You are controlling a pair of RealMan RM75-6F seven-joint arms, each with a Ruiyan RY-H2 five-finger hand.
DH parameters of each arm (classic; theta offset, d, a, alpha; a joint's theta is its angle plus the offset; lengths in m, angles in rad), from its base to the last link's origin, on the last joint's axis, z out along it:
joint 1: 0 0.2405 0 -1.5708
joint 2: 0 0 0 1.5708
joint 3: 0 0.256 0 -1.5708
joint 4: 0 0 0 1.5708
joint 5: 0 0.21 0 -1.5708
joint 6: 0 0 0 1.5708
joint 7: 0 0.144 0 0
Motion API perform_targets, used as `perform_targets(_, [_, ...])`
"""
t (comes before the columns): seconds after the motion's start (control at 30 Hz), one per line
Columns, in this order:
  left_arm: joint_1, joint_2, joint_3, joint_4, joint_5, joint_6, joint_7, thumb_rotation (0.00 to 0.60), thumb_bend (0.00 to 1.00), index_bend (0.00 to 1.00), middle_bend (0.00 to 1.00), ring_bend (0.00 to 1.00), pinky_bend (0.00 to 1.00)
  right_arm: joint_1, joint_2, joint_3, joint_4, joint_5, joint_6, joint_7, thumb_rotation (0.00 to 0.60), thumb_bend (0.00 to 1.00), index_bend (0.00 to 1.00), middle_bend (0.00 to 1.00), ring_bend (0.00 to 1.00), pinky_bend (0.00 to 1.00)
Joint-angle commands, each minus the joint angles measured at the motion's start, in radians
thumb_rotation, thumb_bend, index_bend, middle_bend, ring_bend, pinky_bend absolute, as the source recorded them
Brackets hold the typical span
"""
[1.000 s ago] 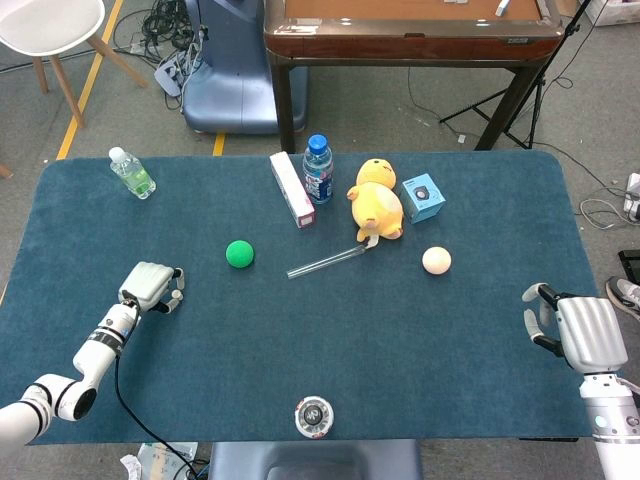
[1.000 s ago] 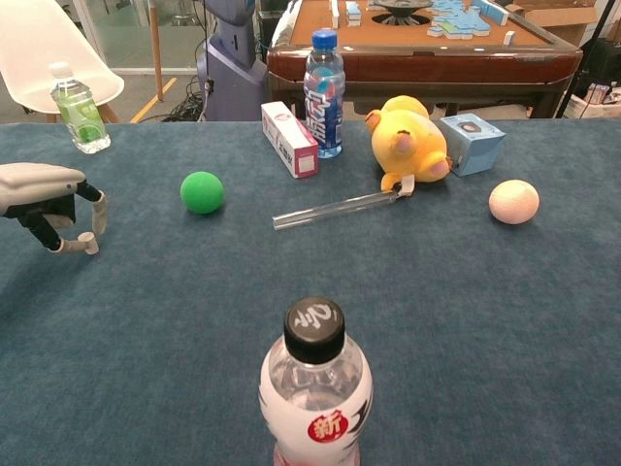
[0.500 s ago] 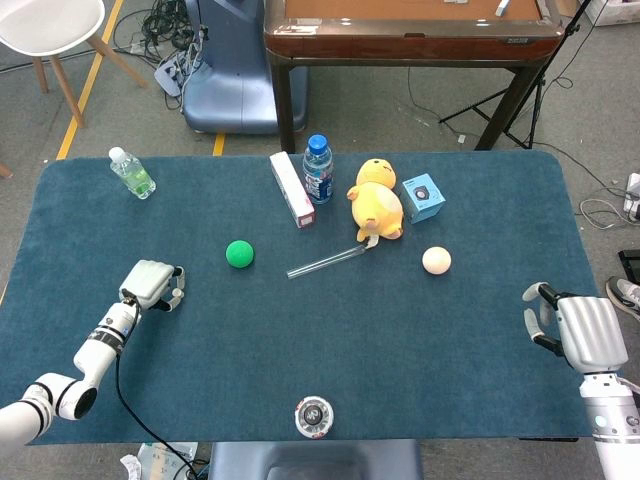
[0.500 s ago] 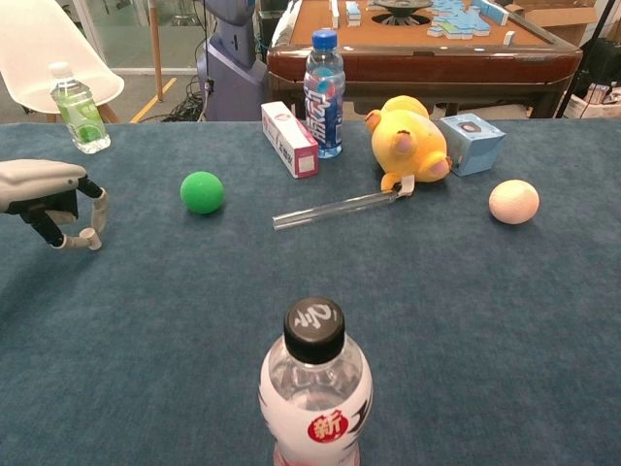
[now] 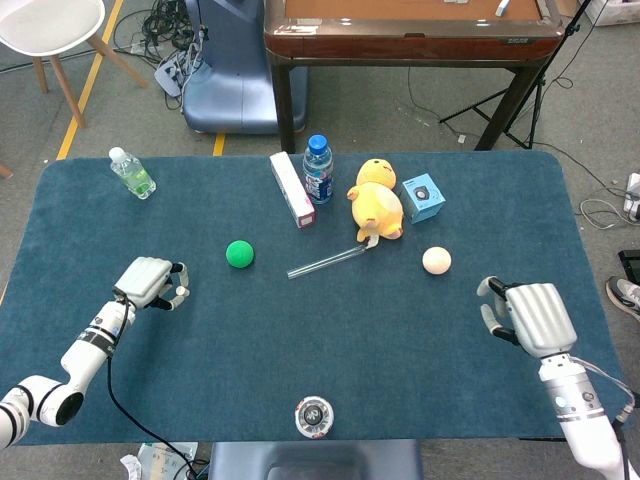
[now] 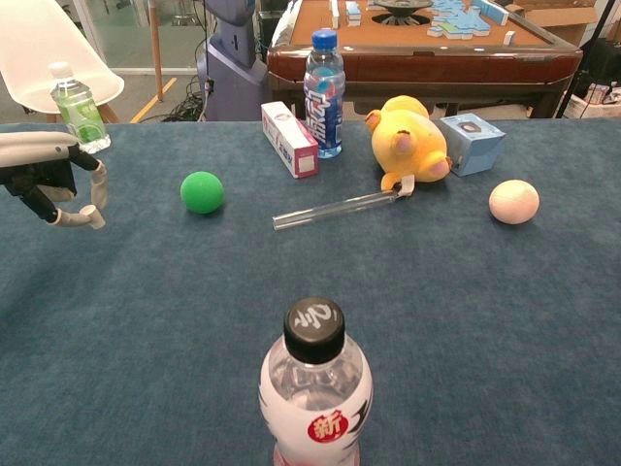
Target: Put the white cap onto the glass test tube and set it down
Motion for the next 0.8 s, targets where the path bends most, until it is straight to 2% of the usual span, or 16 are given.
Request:
perform_targets(0.03, [0.004, 0.059, 0.000, -0.090, -0.007, 0.007, 0.041, 0.600, 0.29, 0.53, 1.00, 1.00, 0.98, 0.080, -0.009, 0.024, -0.026, 0.047, -0.102, -0.061, 0.600, 0.44, 0.40, 0.70, 0.68, 0.75])
perform_targets(0.1, [0.007, 0.078, 0.001, -0.127, -0.012, 0.015, 0.062, 0.600, 0.29, 0.53, 1.00, 1.00, 0.98, 0.119, -0.011, 0.038, -0.031, 0.083, -0.152, -0.092, 0.600, 0.42, 0.39, 0.71, 0.70, 0.75])
perform_targets(0.2, [0.014, 0.109, 0.000, -0.189, -0.021, 0.032, 0.096, 0.600, 0.29, 0.53, 1.00, 1.00, 0.98, 0.205, -0.025, 0.073, -0.016, 0.166, -0.247, -0.141, 0.600, 0.36, 0.38, 0.78, 0.81, 0.78])
perform_targets(0.3, [0.018, 0.134, 0.001, -0.236, -0.029, 0.043, 0.128, 0.600, 0.29, 0.53, 1.00, 1.00, 0.98, 0.294, -0.048, 0.101, 0.016, 0.257, -0.340, -0.189, 0.600, 0.36, 0.38, 0.87, 0.92, 0.82])
perform_targets(0.4, [0.023, 0.155, 0.001, -0.278, -0.039, 0.053, 0.154, 0.600, 0.29, 0.53, 1.00, 1.00, 0.98, 0.380, -0.086, 0.117, 0.055, 0.338, -0.404, -0.242, 0.600, 0.36, 0.38, 0.92, 0.99, 0.86])
perform_targets(0.57, [0.026, 0.180, 0.001, -0.326, -0.053, 0.060, 0.181, 0.600, 0.29, 0.52, 1.00, 1.00, 0.98, 0.507, -0.166, 0.120, 0.138, 0.452, -0.473, -0.320, 0.600, 0.36, 0.37, 0.99, 1.00, 0.91])
perform_targets(0.8, [0.027, 0.199, 0.001, -0.368, -0.071, 0.067, 0.208, 0.600, 0.29, 0.52, 1.00, 1.00, 0.98, 0.677, -0.318, 0.095, 0.311, 0.613, -0.534, -0.406, 0.600, 0.36, 0.36, 1.00, 1.00, 0.96])
